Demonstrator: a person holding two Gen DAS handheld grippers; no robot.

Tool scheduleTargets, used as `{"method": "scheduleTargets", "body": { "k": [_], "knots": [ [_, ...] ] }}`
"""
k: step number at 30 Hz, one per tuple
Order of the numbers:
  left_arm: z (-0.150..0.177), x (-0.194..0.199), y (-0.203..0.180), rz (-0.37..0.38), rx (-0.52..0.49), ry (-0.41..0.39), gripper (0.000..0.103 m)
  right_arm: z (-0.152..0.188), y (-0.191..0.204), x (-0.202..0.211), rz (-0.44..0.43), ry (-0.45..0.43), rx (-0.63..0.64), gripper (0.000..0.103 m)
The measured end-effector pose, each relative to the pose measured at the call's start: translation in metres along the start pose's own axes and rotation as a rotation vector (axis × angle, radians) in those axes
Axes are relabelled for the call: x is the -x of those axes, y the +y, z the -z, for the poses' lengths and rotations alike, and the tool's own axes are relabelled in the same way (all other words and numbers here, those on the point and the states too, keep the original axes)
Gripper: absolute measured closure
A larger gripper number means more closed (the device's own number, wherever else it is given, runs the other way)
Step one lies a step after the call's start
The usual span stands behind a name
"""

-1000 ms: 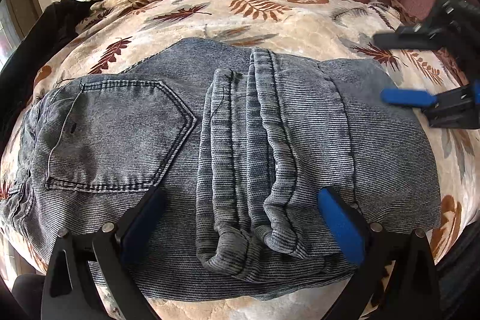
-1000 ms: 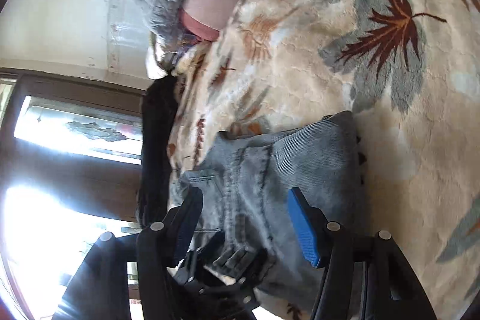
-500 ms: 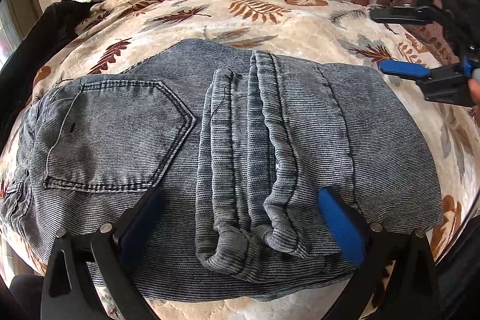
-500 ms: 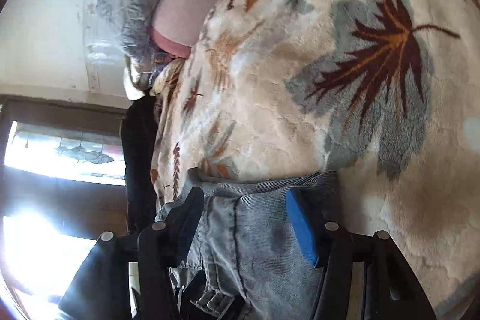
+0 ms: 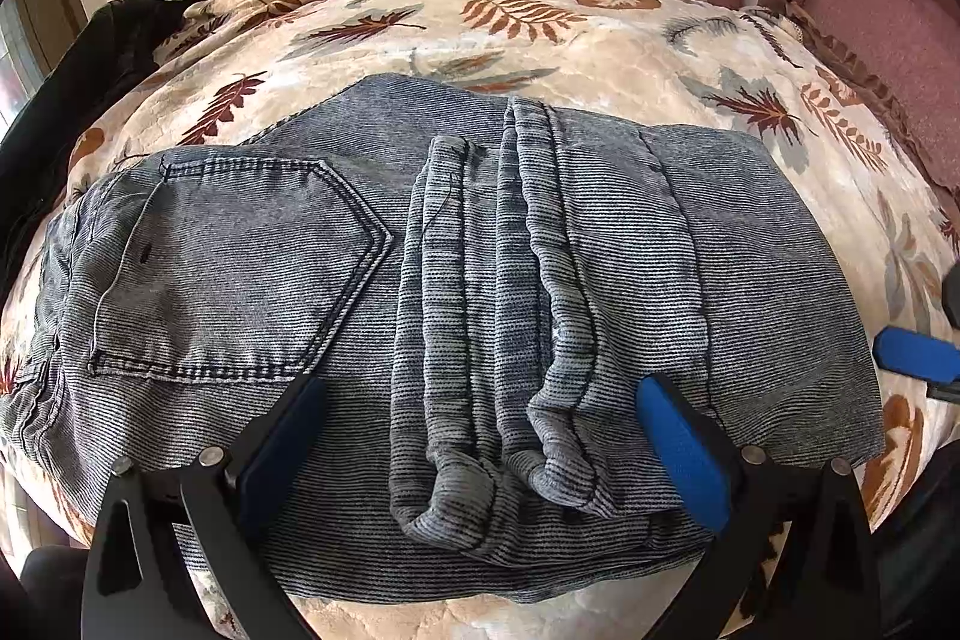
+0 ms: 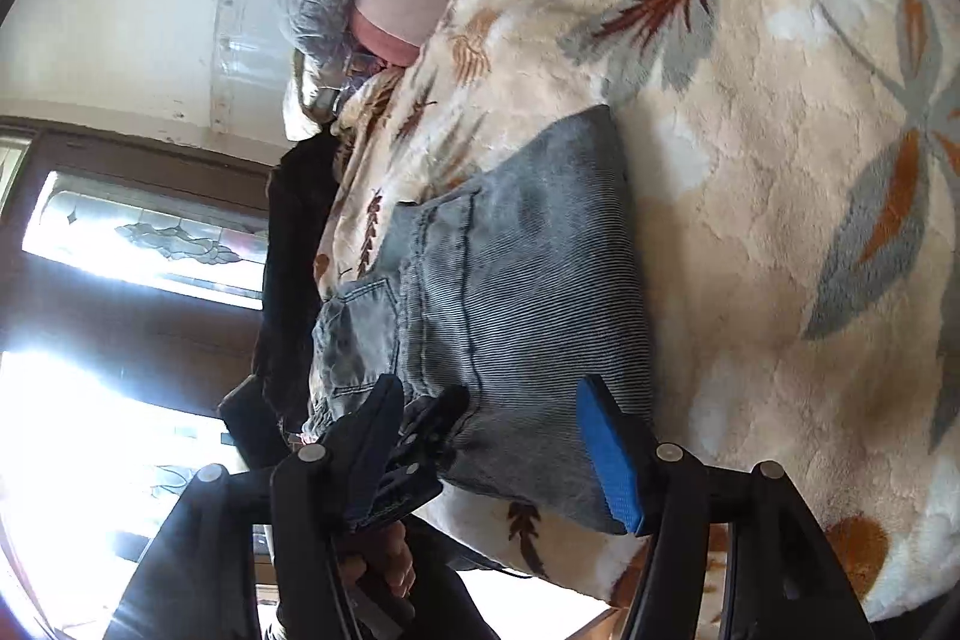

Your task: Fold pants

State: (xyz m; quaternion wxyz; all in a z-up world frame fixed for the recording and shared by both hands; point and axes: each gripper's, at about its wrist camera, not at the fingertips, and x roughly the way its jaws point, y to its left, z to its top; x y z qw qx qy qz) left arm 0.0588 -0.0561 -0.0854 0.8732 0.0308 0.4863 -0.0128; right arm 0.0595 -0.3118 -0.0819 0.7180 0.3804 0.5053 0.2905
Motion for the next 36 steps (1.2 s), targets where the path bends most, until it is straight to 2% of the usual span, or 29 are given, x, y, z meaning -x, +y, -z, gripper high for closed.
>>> {"method": "scheduleTargets", "body": {
  "k": [2,3,7,30,34,36],
  "knots": [
    [0.001,0.0,-0.001,-0.006,-0.002,-0.003,0.0,0.009,-0.009,-0.016,0.053,0.058,0.014,0.035],
    [0.001,0.0,-0.001,-0.009,-0.003,-0.004,0.0,0.012,-0.016,-0.021,0.043,0.068,0.003,0.035],
    [0.001,0.0,-0.001,-0.009,0.0,0.003,0.0,0.011,-0.014,-0.011,-0.012,0.021,0.013,0.034],
    [0.004,0.004,-0.001,-0.003,0.003,-0.036,0.0,0.016,-0.023,-0.009,-0.038,0.018,0.02,0.033],
    [0.0,0.008,0.002,0.02,0.009,-0.021,0.0,0.016,-0.023,-0.007,-0.044,0.011,0.009,0.033],
    [-0.002,0.02,0.008,0.031,0.024,-0.039,0.0,0.018,-0.018,0.002,-0.05,-0.027,0.015,0.033]
  ]
}}
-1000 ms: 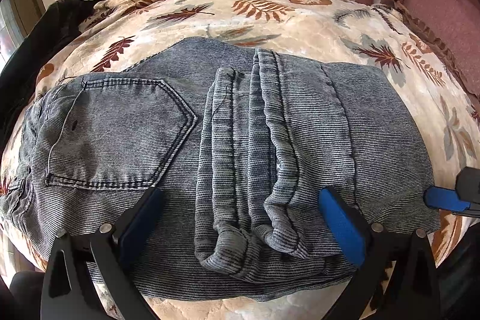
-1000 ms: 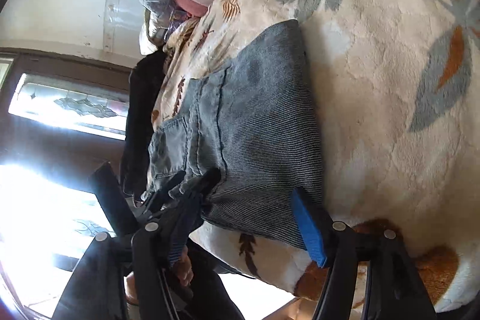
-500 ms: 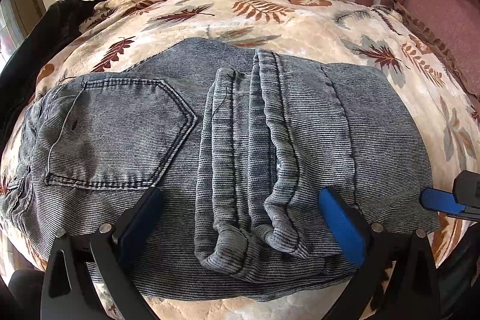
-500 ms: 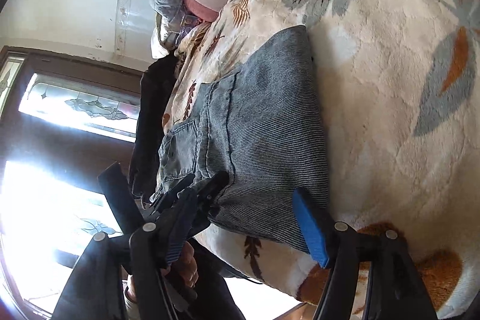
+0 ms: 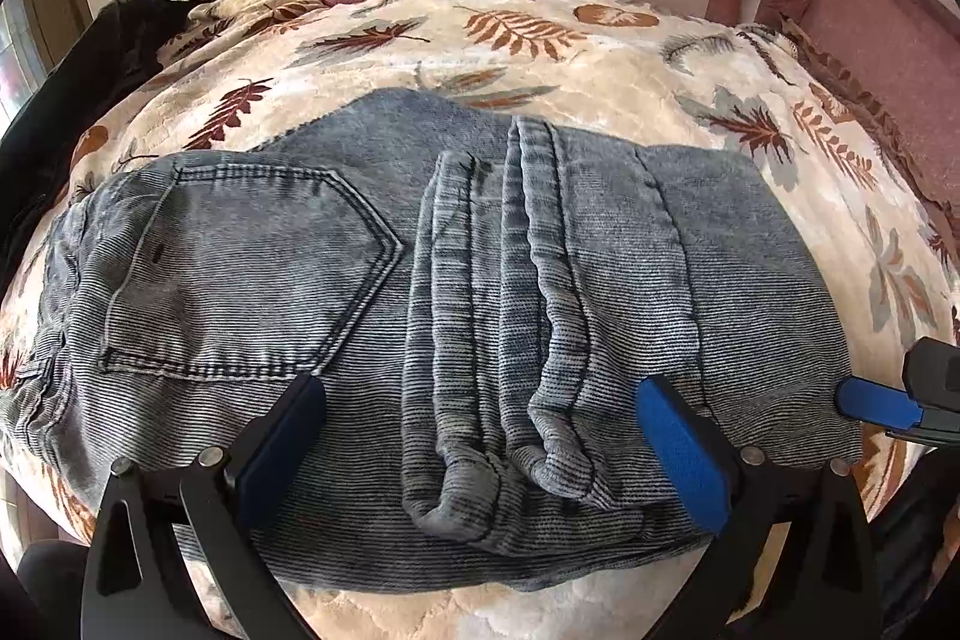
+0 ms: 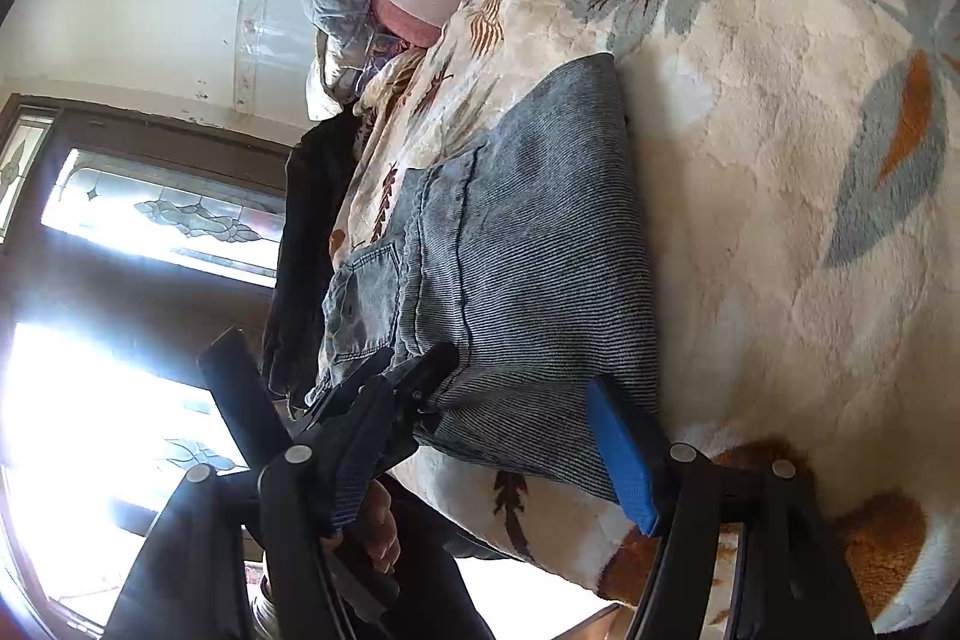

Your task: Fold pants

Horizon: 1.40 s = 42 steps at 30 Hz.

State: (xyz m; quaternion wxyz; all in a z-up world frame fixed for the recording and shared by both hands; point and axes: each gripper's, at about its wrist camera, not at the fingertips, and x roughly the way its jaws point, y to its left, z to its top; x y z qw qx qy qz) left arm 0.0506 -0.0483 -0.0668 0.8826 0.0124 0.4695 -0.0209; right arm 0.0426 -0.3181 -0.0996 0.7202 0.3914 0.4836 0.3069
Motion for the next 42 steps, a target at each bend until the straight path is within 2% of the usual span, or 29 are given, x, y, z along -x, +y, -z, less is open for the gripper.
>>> {"method": "scheduleTargets", "body": {
  "k": [3,6,7,8,9,10,12,15,18,20,24,28,30,31,33,37,39,40,41,42],
  "knots": [
    [0.002,0.037,0.02,0.032,0.052,-0.115,0.0,0.001,0.024,0.007,-0.036,-0.016,0.06,0.033],
    [0.015,0.065,0.056,0.062,0.152,-0.187,0.0,-0.007,0.041,-0.004,-0.028,-0.004,0.091,0.033],
    [0.021,0.07,0.073,0.067,0.201,-0.197,0.0,-0.01,0.039,-0.011,-0.01,0.01,0.087,0.032],
    [0.027,0.072,0.09,0.07,0.257,-0.204,0.0,-0.012,0.032,-0.022,0.045,0.038,0.063,0.028],
    [0.034,0.073,0.108,0.069,0.322,-0.202,0.0,-0.012,0.02,-0.036,0.143,0.094,0.016,0.027],
    [0.04,0.073,0.128,0.08,0.397,-0.195,0.0,-0.012,0.015,-0.039,0.152,0.094,-0.005,0.03],
    [0.054,0.072,0.169,0.135,0.559,-0.19,0.001,-0.015,0.026,-0.033,0.17,0.076,0.0,0.031],
    [0.072,0.07,0.221,0.221,0.77,-0.23,0.001,-0.018,0.061,-0.029,0.195,0.054,0.086,0.03],
    [0.076,0.058,0.249,0.318,0.856,-0.217,0.001,-0.016,0.1,-0.044,0.207,0.091,0.182,0.03],
    [0.079,0.051,0.263,0.36,0.909,-0.224,0.001,-0.013,0.128,-0.066,0.175,0.146,0.243,0.03],
    [0.083,0.035,0.277,0.423,0.978,-0.215,0.001,-0.011,0.166,-0.125,0.121,0.237,0.28,0.03],
    [0.086,0.029,0.284,0.425,1.004,-0.219,0.001,-0.015,0.17,-0.189,0.054,0.333,0.186,0.03],
    [0.089,0.028,0.289,0.43,1.012,-0.217,0.001,-0.017,0.161,-0.223,0.091,0.355,0.166,0.03],
    [0.088,0.027,0.29,0.433,1.014,-0.215,0.001,-0.016,0.146,-0.239,0.128,0.391,0.098,0.029],
    [0.085,0.028,0.29,0.435,1.004,-0.221,0.001,-0.021,0.13,-0.242,0.108,0.367,-0.032,0.029],
    [0.08,0.023,0.286,0.44,0.995,-0.209,0.001,-0.037,0.161,-0.227,0.105,0.32,0.048,0.029],
    [0.077,0.021,0.284,0.426,0.992,-0.206,0.001,-0.044,0.163,-0.231,0.093,0.3,0.042,0.027],
    [0.075,0.021,0.283,0.421,0.987,-0.207,0.001,-0.045,0.159,-0.241,0.126,0.302,0.043,0.023],
    [0.073,0.021,0.282,0.42,0.985,-0.207,0.001,-0.045,0.149,-0.254,0.205,0.326,0.045,0.019],
    [0.073,0.02,0.282,0.419,0.987,-0.205,0.001,-0.045,0.14,-0.263,0.222,0.349,0.03,0.019]
  ]
}}
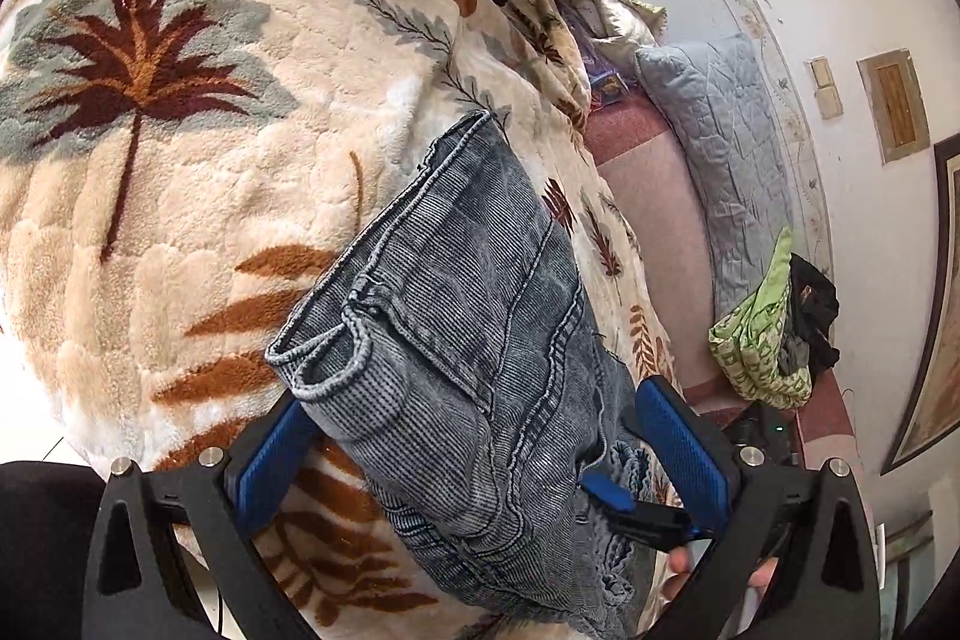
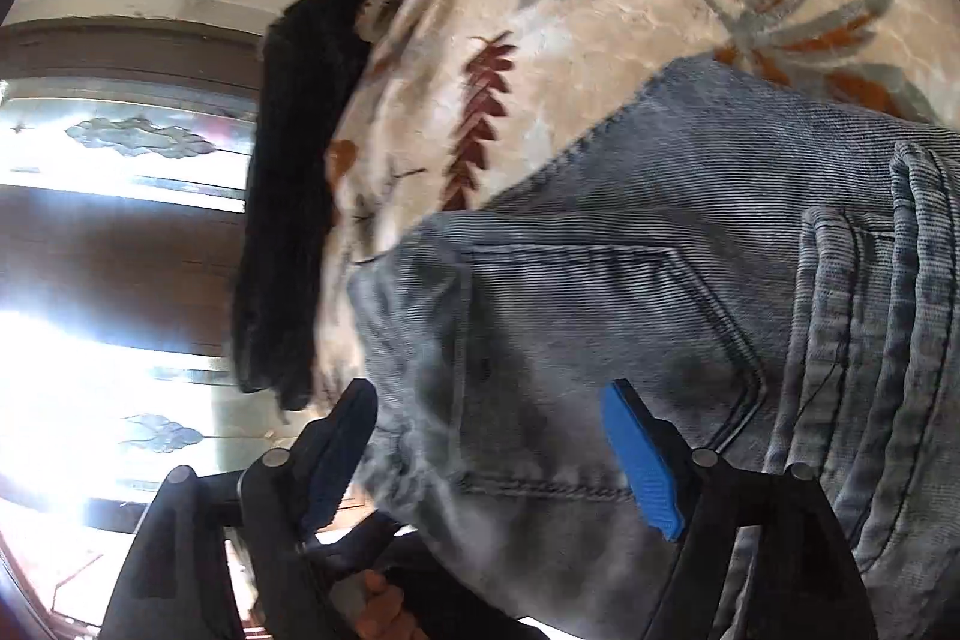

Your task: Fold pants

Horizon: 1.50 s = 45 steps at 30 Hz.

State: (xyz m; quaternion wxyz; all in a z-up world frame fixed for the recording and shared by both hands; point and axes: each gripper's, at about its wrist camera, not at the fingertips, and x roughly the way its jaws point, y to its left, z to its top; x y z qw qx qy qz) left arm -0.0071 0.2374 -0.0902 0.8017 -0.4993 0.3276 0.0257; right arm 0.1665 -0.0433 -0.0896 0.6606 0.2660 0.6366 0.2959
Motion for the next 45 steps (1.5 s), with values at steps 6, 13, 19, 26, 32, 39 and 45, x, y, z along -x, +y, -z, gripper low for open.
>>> {"method": "scheduleTargets", "body": {
  "k": [6,13,19,26,32,39,45],
  "knots": [
    [-0.006,0.002,0.014,0.085,0.094,0.005,0.01,0.014,0.014,0.006,0.018,0.003,0.071,0.015],
    [-0.012,-0.005,0.029,0.082,0.17,0.055,0.069,0.016,0.003,0.008,-0.04,-0.025,0.051,0.015],
    [-0.008,0.001,0.002,-0.027,0.029,0.014,0.089,0.017,0.003,0.011,-0.041,-0.025,0.044,0.015],
    [-0.007,0.001,-0.012,-0.086,-0.064,-0.004,0.089,0.0,0.009,0.024,-0.065,-0.047,0.01,0.015],
    [-0.007,0.0,-0.016,-0.114,-0.101,-0.005,0.089,-0.013,0.013,0.027,-0.101,-0.029,0.003,0.015],
    [-0.007,-0.001,-0.024,-0.138,-0.135,-0.011,0.089,-0.035,-0.005,0.009,-0.039,-0.042,-0.014,0.014],
    [-0.004,0.001,-0.033,-0.153,-0.188,-0.025,0.09,0.0,-0.005,0.091,-0.185,-0.137,0.046,0.014]
  ]
}}
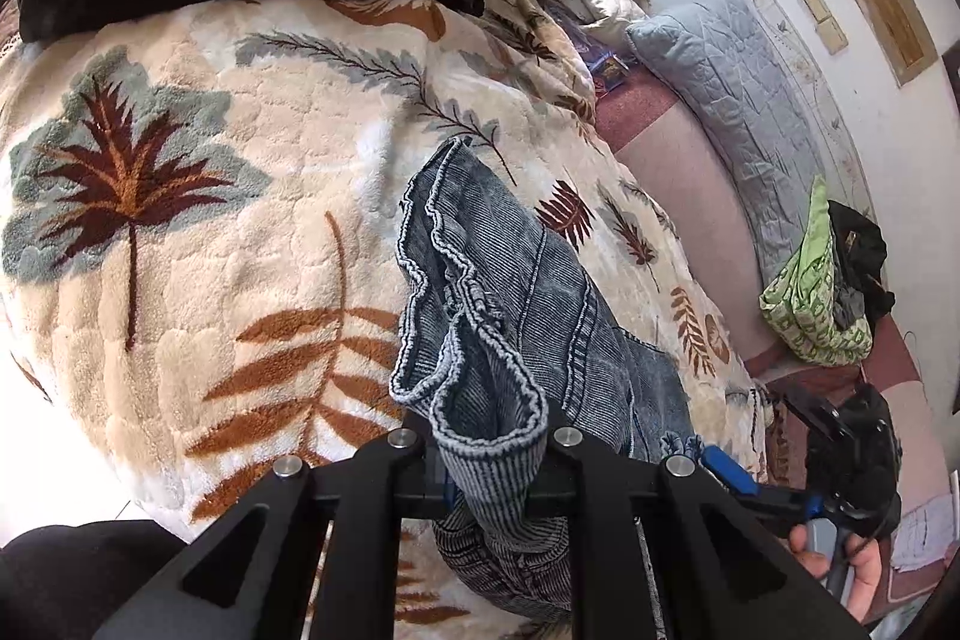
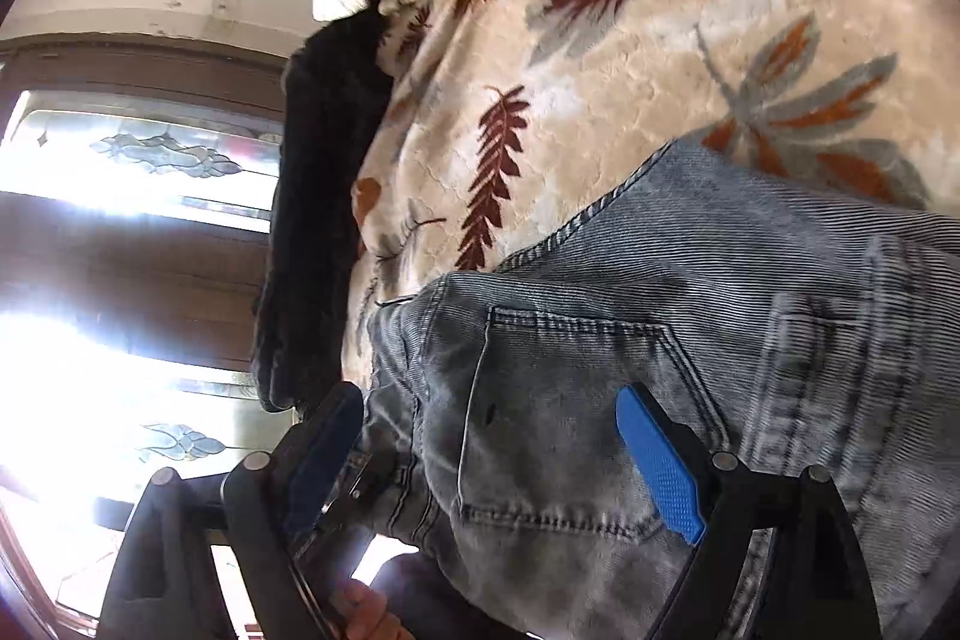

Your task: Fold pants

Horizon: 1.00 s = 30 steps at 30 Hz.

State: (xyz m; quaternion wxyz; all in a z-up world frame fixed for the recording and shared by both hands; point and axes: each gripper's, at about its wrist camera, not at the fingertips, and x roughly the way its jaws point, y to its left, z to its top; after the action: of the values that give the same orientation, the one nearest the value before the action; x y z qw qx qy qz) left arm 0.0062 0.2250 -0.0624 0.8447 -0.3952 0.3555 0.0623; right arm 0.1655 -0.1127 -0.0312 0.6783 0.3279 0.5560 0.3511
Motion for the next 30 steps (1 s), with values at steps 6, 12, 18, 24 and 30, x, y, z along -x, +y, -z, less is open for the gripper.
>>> {"method": "scheduleTargets", "body": {
  "k": [6,12,18,24,30],
  "knots": [
    [0.001,0.005,-0.013,-0.013,-0.038,-0.016,0.09,0.056,-0.053,0.053,-0.023,-0.017,-0.098,0.014],
    [0.001,0.011,-0.035,-0.04,-0.086,-0.029,0.09,0.075,-0.083,0.058,-0.065,-0.029,-0.142,0.015],
    [0.007,0.024,-0.081,-0.033,-0.203,-0.071,0.09,0.083,-0.091,0.109,-0.094,-0.178,-0.09,0.015],
    [0.049,0.034,-0.165,0.004,-0.478,-0.11,0.092,0.095,-0.132,0.149,-0.105,-0.297,-0.149,0.015],
    [0.131,0.019,-0.252,0.089,-0.754,-0.047,0.092,0.106,-0.159,0.199,-0.151,-0.433,-0.176,0.015]
  ]
}}
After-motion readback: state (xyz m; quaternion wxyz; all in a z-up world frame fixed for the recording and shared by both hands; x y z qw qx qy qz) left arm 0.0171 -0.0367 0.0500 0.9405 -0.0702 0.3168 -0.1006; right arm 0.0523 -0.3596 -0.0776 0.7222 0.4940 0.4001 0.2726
